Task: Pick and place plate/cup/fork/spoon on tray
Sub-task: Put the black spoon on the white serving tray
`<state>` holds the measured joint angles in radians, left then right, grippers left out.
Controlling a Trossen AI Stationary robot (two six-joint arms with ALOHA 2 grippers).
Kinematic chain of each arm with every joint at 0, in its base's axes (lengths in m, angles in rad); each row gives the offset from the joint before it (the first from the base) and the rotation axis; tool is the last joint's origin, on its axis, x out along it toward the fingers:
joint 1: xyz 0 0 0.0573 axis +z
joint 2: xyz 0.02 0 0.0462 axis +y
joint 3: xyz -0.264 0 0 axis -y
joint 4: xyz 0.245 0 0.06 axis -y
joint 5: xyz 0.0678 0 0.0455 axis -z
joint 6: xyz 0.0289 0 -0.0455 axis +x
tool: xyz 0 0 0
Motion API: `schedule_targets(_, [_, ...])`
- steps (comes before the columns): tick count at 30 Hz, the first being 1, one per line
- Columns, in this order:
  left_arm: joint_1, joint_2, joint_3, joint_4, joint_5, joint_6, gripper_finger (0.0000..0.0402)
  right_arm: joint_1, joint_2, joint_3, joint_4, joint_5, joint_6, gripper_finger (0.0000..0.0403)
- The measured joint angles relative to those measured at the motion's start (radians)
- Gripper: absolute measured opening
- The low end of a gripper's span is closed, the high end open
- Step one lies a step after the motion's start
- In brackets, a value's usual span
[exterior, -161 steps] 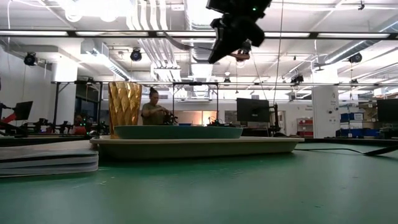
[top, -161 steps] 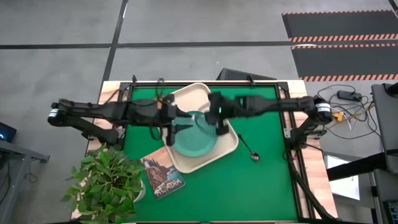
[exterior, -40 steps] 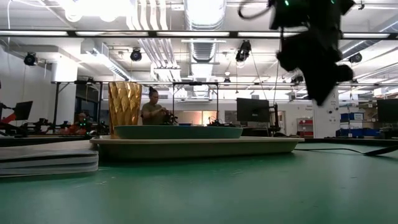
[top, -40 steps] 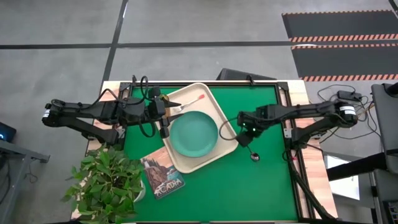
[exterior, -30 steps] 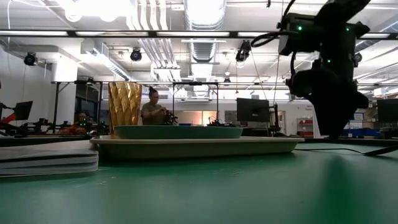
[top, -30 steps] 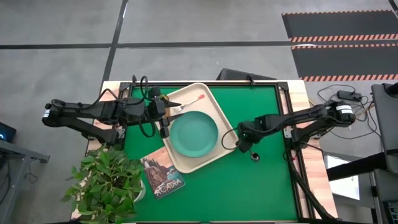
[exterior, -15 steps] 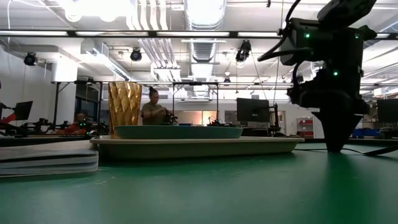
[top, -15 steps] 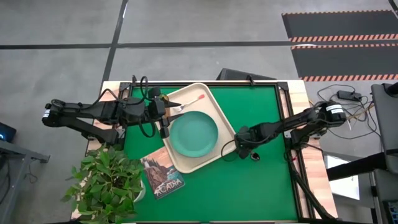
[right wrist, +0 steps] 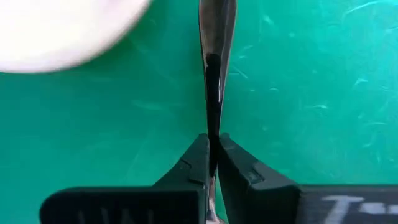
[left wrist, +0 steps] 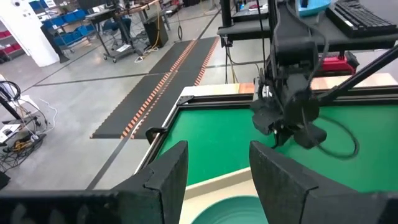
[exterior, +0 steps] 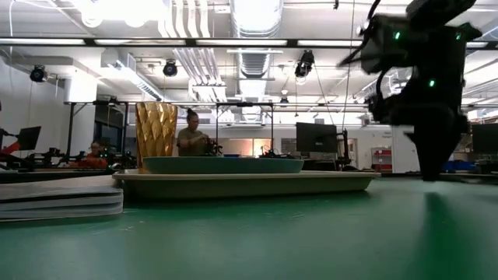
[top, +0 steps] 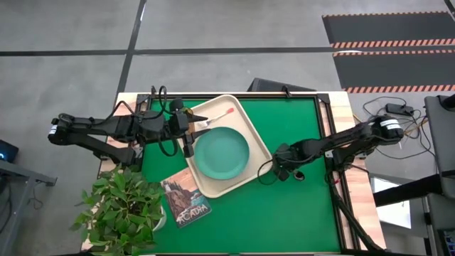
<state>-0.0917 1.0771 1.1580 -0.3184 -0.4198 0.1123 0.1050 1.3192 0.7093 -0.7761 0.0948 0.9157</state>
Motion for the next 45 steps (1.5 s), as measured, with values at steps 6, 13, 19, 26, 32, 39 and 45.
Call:
schedule_targets(6, [-0.001, 0.011, 0.000, 0.010, 0.000, -0.001, 0.0154, 0.000, -0.158, 0.002, -0.083, 0.122, 0.035, 0.0011])
schedule_targets(13, [-0.001, 0.062, -0.001, 0.086, 0.005, -0.001, 0.0154, 0.009, -0.343, 0.002, 0.012, 0.388, -0.013, 0.0011])
schedule_targets(19, [0.000, 0.134, -0.001, 0.142, 0.051, 0.006, 0.0154, 0.021, -0.428, -0.032, 0.411, 0.512, -0.299, 0.0011])
schedule_targets(26, [0.000, 0.268, -0.002, 0.278, 0.091, 0.005, 0.0154, 0.021, -0.389, -0.208, 1.224, 0.440, -0.734, 0.0011])
schedule_targets(32, [0.000, 0.386, -0.002, 0.392, 0.115, -0.001, 0.0154, 0.021, -0.279, -0.313, 1.719, 0.322, -0.929, 0.0011])
schedule_targets(39, [0.010, 0.483, -0.002, 0.551, 0.140, -0.048, 0.0154, 0.021, -0.149, -0.298, 1.900, 0.312, -1.030, 0.0011])
schedule_targets(45, [0.049, 0.509, -0.002, 0.554, 0.134, -0.134, 0.0154, 0.021, -0.090, -0.248, 1.919, 0.297, -1.040, 0.0011])
